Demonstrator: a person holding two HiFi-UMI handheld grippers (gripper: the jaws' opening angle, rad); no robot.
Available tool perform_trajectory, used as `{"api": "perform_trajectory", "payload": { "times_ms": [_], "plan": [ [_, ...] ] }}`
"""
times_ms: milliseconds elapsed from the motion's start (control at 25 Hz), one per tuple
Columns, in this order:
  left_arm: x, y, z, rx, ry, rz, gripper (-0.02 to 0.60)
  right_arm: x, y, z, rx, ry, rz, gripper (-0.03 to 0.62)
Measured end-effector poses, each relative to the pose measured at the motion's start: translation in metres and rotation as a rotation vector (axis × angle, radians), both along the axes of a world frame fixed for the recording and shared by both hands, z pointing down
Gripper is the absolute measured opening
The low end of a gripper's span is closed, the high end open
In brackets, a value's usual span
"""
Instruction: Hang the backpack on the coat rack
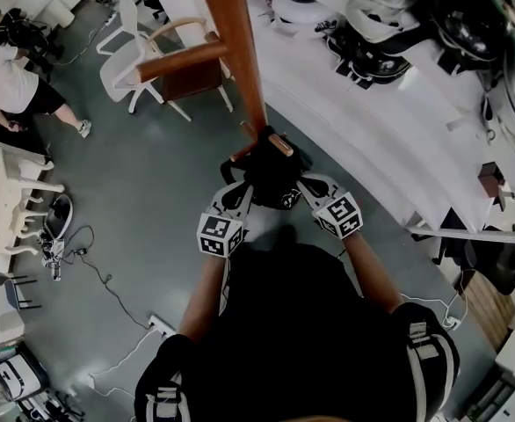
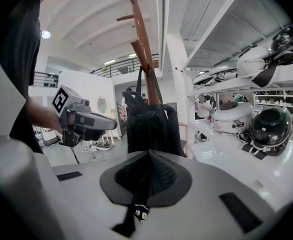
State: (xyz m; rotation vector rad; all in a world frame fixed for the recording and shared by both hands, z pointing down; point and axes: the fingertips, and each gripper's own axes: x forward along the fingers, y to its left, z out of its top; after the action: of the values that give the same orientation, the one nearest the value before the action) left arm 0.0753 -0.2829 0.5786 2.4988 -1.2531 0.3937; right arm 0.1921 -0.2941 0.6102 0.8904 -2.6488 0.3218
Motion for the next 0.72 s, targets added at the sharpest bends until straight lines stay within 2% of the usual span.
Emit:
{"api": "perform_trajectory", "payload": {
  "times_ms": [360, 720],
  "plan": [
    [0.0018, 0.0021, 0.0000, -0.004, -0.010, -0.001, 0.034, -0.0011, 0.0031, 0.0010, -0.012, -0.017, 0.003, 0.015],
    [0.0077, 0.0070, 0.0044, -0.009, -0.013, 0.008, 0.034, 0.0006, 0.0096, 0.0095, -0.009, 0.014, -0.015, 0.015]
  ]
}}
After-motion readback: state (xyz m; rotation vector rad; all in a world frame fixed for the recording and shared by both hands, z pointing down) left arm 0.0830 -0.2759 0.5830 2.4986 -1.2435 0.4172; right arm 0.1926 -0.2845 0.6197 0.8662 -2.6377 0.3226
